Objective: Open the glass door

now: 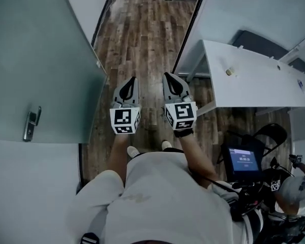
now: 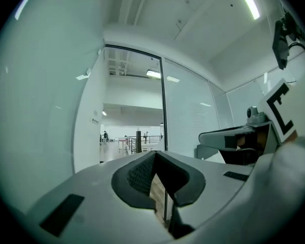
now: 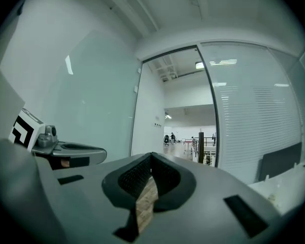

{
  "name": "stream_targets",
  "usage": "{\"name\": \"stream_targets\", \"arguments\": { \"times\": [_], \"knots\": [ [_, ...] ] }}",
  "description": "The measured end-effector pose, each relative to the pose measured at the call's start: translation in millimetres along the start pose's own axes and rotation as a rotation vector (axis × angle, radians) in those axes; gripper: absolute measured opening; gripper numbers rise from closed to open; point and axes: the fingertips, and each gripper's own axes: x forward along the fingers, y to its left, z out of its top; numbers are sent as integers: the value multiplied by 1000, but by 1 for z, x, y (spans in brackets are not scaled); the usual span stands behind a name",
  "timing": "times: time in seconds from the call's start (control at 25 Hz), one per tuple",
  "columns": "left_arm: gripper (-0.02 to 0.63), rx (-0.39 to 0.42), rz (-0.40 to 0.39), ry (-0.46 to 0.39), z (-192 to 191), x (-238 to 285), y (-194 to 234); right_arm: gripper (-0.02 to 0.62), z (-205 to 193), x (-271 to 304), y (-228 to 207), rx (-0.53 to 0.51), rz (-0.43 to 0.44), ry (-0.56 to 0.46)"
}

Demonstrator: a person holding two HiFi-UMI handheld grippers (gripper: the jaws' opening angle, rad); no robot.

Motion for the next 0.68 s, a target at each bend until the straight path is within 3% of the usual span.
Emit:
{"name": "stream_targets", "arguments": {
  "times": [0.16,0.44,0.68],
  "knots": [
    [3,-73,-16,-24,-4,11,-54,3,-14,-31,-45,17,4,-22],
    [3,-57,51,78,-32,-5,-81,3,-37,-52,-69,77,20,-2],
    [3,-167,167,218,-68,-38,-90,3,-105,-80,-86,163,49,164]
  ]
}}
